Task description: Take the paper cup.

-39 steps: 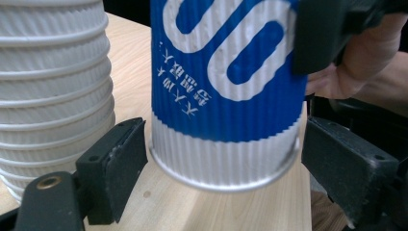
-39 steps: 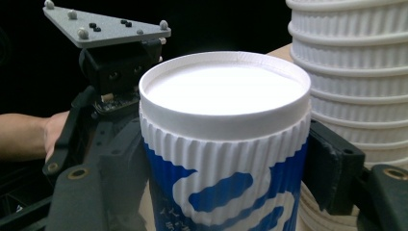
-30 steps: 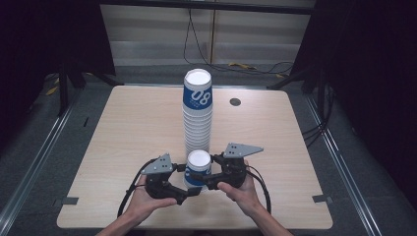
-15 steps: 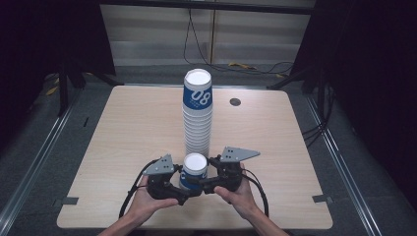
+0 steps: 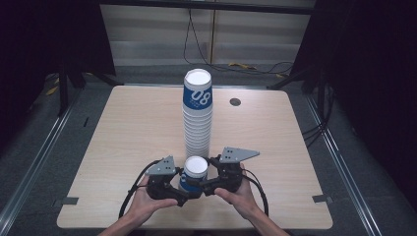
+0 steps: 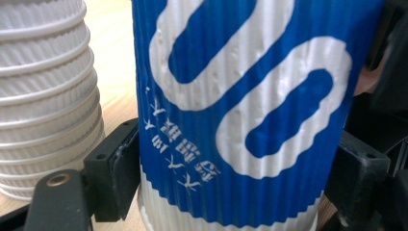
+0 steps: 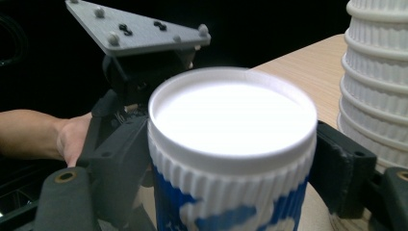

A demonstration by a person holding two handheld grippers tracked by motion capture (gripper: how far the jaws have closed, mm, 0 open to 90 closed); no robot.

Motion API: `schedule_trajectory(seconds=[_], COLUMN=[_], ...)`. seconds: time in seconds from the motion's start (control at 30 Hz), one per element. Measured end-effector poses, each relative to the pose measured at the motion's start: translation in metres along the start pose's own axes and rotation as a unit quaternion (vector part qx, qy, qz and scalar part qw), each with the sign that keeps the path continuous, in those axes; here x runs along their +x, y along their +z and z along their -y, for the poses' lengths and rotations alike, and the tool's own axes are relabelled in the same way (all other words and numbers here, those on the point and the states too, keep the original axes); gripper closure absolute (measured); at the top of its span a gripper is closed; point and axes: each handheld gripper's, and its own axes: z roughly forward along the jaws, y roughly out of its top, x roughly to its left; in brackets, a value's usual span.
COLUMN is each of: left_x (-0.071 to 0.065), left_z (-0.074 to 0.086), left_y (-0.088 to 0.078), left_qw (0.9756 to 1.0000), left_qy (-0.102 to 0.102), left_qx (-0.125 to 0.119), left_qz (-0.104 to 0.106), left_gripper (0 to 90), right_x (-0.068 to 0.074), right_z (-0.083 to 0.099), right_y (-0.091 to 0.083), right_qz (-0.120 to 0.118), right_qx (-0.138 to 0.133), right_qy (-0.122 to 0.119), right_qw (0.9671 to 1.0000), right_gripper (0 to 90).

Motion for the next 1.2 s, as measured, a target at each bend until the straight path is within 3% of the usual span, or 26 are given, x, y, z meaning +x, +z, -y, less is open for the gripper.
schedule_trajectory(seconds=[0.23, 0.3, 0.67, 0.73, 1.03, 1.2], left_x=[0.004, 0.007, 0.011, 0.011, 0.017, 0.020], left_z=[-0.001, -0.001, -0.004, -0.005, -0.005, -0.003], left_y=[-0.004, -0.008, -0.018, -0.021, -0.027, -0.027], left_qw=[0.9999, 0.9998, 0.9996, 0.9997, 0.9991, 0.9980], left_qy=[-0.005, -0.015, -0.023, -0.015, -0.015, -0.016], left_qx=[0.009, 0.011, 0.016, 0.018, 0.037, 0.059], left_qz=[0.000, 0.000, 0.006, 0.001, -0.011, -0.020], left_gripper=[19.2, 19.3, 19.5, 19.5, 19.6, 19.7], right_x=[-0.003, -0.004, -0.007, -0.006, -0.007, -0.010], right_z=[-0.001, -0.002, -0.006, -0.008, -0.008, -0.005], right_y=[-0.005, -0.006, -0.013, -0.015, -0.021, -0.023], right_qz=[0.003, 0.005, 0.001, -0.001, 0.012, 0.034], right_qx=[0.000, -0.001, 0.003, 0.006, 0.042, 0.051], right_qy=[0.013, 0.015, 0.020, 0.022, 0.002, -0.010], right_qw=[0.9999, 0.9999, 0.9998, 0.9997, 0.9990, 0.9981], right_gripper=[14.5, 14.4, 14.4, 14.3, 14.6, 20.6])
